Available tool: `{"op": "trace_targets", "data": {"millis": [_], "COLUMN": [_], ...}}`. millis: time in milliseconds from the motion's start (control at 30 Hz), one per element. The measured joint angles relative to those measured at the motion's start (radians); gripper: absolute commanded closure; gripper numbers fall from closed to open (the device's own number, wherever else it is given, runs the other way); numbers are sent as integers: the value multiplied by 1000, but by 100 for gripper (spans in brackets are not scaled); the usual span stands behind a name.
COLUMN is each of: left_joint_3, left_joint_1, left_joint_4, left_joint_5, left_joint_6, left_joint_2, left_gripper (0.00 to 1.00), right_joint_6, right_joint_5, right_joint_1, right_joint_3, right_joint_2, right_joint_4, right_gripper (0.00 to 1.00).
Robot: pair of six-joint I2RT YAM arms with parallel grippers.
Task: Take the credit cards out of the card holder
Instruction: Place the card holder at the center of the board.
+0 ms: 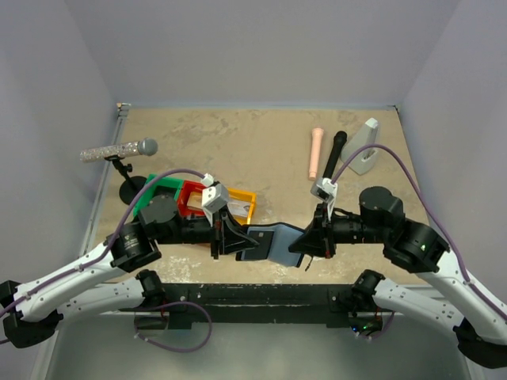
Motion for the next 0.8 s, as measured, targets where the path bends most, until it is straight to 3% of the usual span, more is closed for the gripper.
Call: {"op": "trace_targets", "data": {"millis": [67,233,300,500,800], "left_joint_3": [0,0,0,0,-2], "left_joint_1": [0,0,0,8,37], "left_joint_4": [0,2,2,-45,-231], "left_joint_5": [-8,-48,-66,-190,-478], "left_joint_6": [0,3,6,4,8], "left_joint_2": [7,24,26,28,-42], "left_gripper": [86,44,37,32,34], "right_joint_6": [1,0,0,-2,1], "right_joint_5": [15,80,114,218,352], "right_joint_1": [-1,-7,-11,-18,-64], "right_joint_3": [-2,-2,-1,29,60], "right_joint_2": [-5,-9,-2,46,170], "right_joint_4": [-5,-48,-84,-184,-236], "right_gripper": [100,100,100,100,100]}}
